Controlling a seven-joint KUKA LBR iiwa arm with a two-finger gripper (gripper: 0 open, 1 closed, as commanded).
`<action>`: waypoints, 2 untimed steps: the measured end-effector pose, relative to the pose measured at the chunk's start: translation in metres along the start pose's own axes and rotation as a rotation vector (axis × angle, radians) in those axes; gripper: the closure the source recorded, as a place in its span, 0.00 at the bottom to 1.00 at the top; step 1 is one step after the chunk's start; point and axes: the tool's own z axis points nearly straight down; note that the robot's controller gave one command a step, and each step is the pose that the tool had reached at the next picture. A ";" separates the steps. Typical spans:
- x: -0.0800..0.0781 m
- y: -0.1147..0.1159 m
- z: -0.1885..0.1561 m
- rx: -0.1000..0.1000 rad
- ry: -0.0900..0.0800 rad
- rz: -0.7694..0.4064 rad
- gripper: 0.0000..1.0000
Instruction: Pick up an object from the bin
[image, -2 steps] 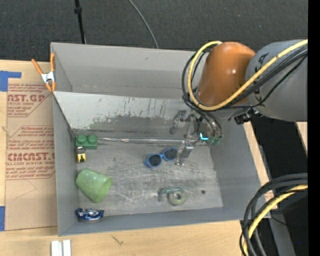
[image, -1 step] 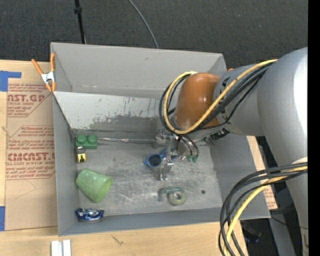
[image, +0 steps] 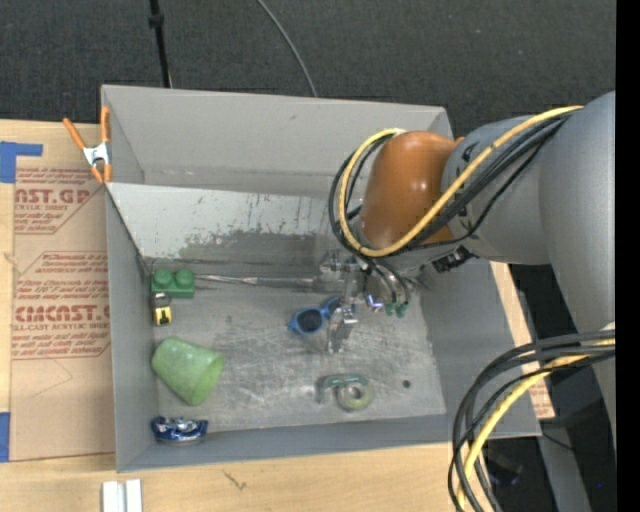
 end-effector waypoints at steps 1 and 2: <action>0.008 -0.001 0.002 -0.001 0.004 0.090 0.00; 0.008 -0.001 0.028 -0.002 -0.006 0.142 0.00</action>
Offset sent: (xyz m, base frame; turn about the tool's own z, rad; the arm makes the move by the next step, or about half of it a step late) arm -0.0082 -0.0020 -0.0017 0.0903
